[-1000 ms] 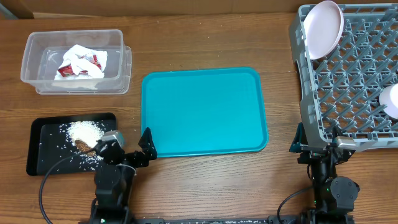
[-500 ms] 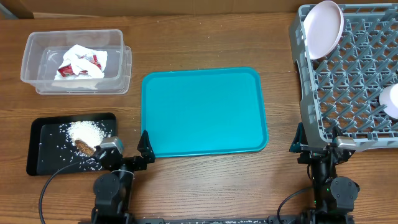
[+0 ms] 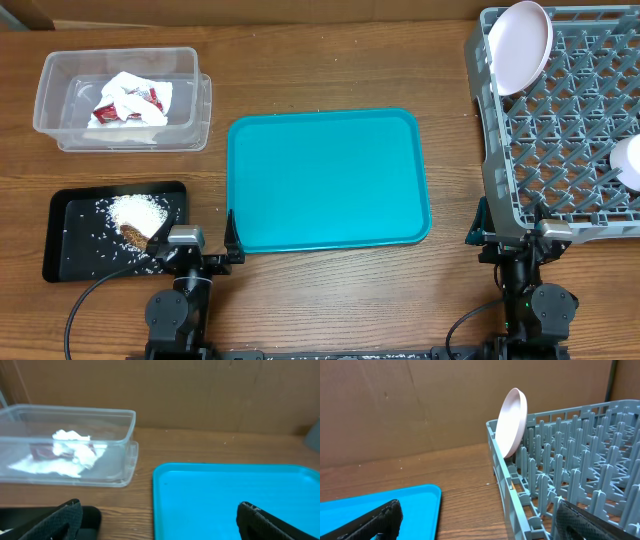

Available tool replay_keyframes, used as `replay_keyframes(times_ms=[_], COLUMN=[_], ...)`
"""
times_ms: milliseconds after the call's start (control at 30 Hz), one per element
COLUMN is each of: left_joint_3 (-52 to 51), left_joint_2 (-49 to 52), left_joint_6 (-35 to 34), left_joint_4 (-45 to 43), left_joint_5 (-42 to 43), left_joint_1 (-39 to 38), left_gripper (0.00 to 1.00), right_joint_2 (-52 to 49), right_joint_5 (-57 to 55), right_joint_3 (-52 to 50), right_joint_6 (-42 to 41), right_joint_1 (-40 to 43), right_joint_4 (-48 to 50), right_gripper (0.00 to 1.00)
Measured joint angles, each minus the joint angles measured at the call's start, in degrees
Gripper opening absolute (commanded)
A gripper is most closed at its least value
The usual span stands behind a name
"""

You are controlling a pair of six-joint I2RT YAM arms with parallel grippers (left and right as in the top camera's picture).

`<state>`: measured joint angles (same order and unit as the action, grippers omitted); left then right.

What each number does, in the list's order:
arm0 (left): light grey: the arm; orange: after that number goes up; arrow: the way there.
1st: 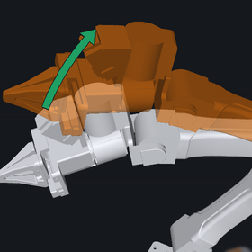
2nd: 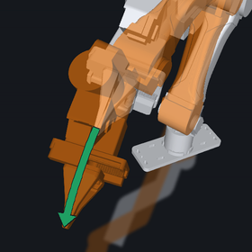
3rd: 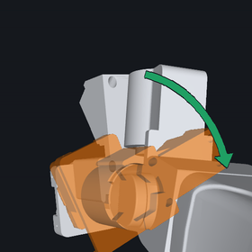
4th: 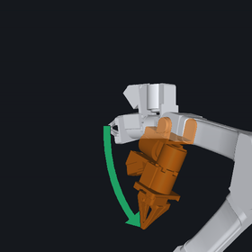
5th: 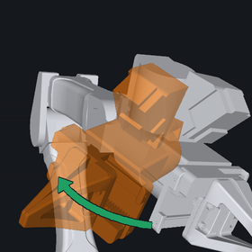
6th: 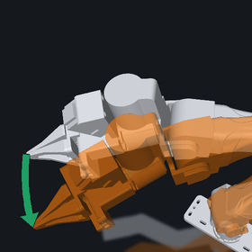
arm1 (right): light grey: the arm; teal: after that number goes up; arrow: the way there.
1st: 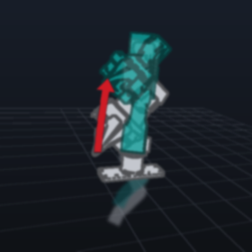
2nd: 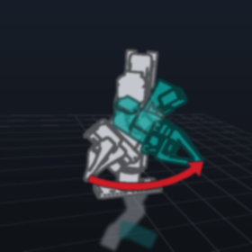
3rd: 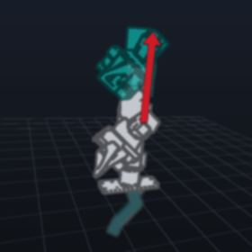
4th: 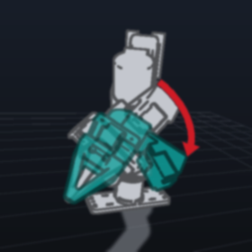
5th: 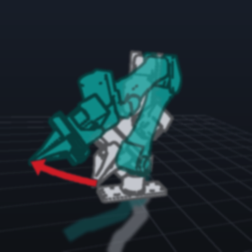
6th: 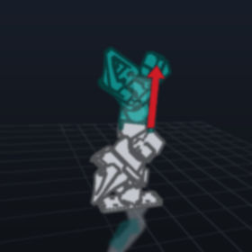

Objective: Sort waste into correct bins and load items into the dishwasher

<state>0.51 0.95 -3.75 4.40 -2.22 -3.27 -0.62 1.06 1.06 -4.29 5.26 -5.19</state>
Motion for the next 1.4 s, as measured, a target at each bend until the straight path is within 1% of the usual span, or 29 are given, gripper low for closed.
replay_keyframes(times_ms=[167,433,1000,1400], left_joint_3=[0.0,0.0,0.0,0.0], left_joint_2=[0.0,0.0,0.0,0.0], left_joint_6=[3.93,5.27,2.64,2.6], left_joint_4=[0.0,0.04,0.04,0.04], left_joint_5=[-0.11,0.09,0.09,0.09], left_joint_1=[0.04,0.04,0.04,0.04], left_gripper=[1.0,1.0,1.0,1.0], right_joint_2=[0.0,0.0,0.0,0.0], right_joint_5=[0.02,0.0,0.0,0.0], right_joint_3=[0.0,0.0,0.0,0.0], right_joint_6=[0.02,0.02,0.0,0.02], right_joint_1=[0.0,0.0,0.0,0.0], right_joint_4=[0.02,0.04,0.02,0.02], right_gripper=[1.0,1.0,1.0,1.0])
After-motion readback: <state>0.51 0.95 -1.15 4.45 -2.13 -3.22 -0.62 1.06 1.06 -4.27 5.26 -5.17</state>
